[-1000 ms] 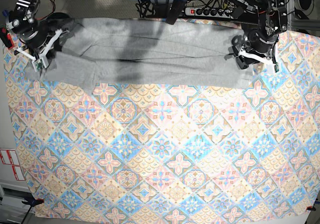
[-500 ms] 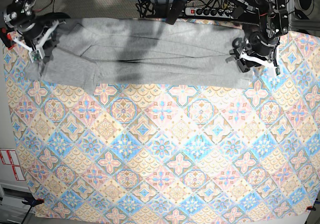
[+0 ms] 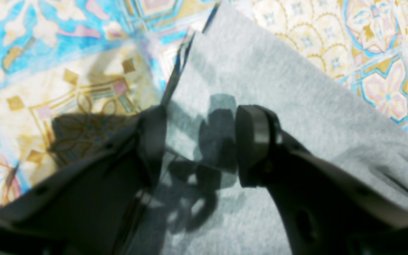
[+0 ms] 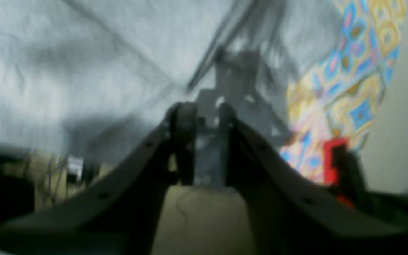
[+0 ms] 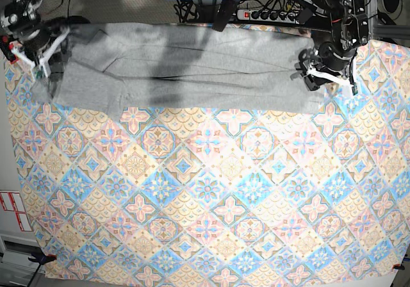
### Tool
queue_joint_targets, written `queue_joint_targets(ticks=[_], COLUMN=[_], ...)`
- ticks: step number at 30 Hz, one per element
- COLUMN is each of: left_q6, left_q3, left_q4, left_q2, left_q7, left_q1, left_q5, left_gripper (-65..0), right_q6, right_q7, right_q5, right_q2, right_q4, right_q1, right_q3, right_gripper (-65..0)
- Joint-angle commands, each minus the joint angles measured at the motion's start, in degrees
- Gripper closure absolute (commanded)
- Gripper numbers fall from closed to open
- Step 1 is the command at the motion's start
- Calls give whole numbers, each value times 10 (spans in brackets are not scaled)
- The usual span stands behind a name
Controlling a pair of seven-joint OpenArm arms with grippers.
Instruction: Fold the T-shirt properly
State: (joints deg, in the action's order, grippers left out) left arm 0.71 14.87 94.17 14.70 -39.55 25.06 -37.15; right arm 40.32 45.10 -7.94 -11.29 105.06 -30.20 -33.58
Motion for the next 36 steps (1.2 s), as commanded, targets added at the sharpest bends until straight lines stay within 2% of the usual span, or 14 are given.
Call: queue_joint_targets(ticks=[1,4,6,25,27,31,32,36], left_q6=[3,3,3,3,3,3,3,3], left_q3=[4,4,4,4,4,4,4,4], left_q4=[8,8,8,9,9,9,9,9], left_q2=[6,6,6,6,6,6,6,6], left_q7=[9,9,9,9,9,9,9,9], left_q1=[0,0,0,-1,-1,-2,-2,-3], left_q5=[-3,-3,-3,-3,-3,-3,-3,-3], left_gripper=[-322,-322,-322,-322,-322,-322,-322,-322], right_q6=[-3,-3,-3,-3,-3,-3,-3,-3], right_q7=[-14,9,18,16,16,20,20,20], right_q5=[-8,-8,-8,-8,-8,-10,-11,-12], right_q2=[-12,-12,-12,-12,-12,-12,-12,-12], right_q4=[5,-15,-18,-153,-156,-147,-140,-96], right_q1=[17,33,43,120,120,114,114,70], right_q3=[-4,-4,-3,29,29,29,29,27], right_gripper=[-164,-237,-257,-241,-203,-24,0,-3])
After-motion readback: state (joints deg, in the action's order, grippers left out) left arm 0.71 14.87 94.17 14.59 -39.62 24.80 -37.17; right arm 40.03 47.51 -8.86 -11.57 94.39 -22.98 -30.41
